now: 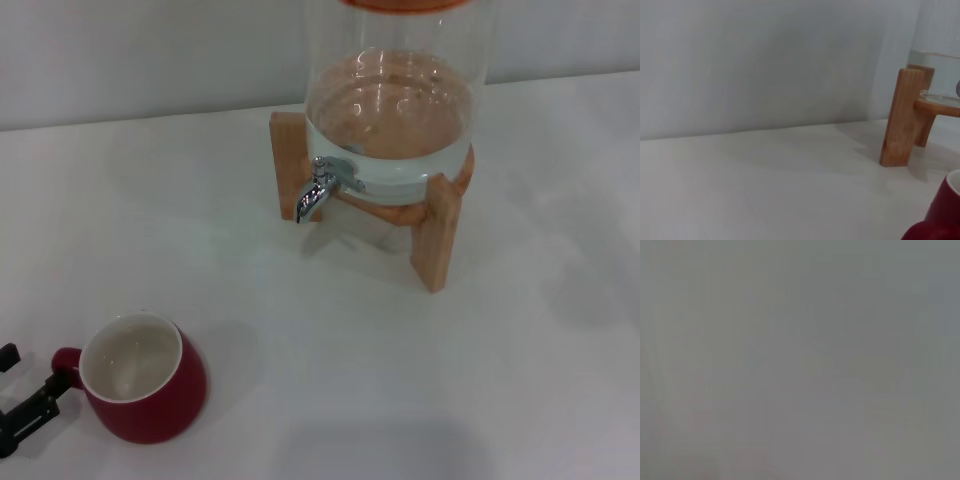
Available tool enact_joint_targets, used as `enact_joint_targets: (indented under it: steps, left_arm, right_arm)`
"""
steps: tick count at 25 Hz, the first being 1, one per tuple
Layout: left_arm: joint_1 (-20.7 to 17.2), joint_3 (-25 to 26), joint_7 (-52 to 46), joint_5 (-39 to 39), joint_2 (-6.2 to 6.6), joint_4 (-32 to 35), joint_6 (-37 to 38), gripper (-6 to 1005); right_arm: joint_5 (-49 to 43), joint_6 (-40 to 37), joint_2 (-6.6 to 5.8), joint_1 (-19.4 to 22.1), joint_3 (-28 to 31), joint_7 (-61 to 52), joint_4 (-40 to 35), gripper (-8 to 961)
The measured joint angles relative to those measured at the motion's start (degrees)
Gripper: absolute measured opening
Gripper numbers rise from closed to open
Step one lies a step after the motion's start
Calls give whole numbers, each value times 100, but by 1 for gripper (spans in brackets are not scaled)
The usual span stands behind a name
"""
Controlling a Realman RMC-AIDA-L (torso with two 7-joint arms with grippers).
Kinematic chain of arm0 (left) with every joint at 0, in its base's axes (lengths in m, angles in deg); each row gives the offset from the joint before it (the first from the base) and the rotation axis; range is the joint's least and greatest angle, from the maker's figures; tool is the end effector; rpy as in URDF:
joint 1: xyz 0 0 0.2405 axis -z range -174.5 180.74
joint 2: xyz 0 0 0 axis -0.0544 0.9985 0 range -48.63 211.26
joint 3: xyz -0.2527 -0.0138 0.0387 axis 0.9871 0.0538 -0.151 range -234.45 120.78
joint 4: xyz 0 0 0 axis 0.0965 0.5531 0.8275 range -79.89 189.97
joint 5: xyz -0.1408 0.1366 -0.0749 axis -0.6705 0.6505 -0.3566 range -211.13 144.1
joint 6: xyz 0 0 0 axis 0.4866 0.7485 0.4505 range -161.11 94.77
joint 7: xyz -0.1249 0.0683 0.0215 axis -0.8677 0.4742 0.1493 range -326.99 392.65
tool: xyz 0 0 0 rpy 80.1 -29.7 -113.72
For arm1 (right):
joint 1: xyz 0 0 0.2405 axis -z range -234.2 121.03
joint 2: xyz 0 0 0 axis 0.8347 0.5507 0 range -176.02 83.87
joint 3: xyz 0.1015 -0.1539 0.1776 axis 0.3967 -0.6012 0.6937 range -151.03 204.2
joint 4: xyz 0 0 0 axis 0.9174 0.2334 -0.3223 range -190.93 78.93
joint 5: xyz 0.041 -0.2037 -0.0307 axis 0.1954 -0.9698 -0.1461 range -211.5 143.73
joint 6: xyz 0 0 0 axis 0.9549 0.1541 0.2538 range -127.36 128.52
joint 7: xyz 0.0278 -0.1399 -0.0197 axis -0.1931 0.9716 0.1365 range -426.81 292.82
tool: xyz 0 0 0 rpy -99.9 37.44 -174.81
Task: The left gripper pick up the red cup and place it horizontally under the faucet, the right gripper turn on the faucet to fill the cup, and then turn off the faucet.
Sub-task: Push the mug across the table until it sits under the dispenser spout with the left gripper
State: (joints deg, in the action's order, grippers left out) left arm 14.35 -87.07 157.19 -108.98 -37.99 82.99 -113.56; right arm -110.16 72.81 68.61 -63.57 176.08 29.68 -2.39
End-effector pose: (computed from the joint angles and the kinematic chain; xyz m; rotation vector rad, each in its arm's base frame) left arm -0.3785 0.2363 0.0045 -2.2413 -0.7540 -0.6166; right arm 0.3672 0.2750 0.1953 -1.6355 0.6998 0.8656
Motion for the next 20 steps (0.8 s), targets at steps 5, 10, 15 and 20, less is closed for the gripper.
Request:
enact_joint_targets:
  steps: [5, 10, 15, 20]
  left_arm:
    - [61, 0, 0, 26, 11, 25, 18, 770]
    - [160, 0, 0, 149, 13, 46, 114, 772]
    - [233, 0, 0, 242, 12, 34, 209, 772]
    - [248, 0, 0, 242, 7, 25, 219, 771]
  right_arm:
    - [0, 8, 0, 8, 0, 0, -1, 721]
    - [-1, 11, 0, 17, 0, 6, -13, 720]
    - [-2, 12, 0, 16, 0, 6, -25, 720]
    - [-1, 20, 0, 21, 0, 4, -51, 721]
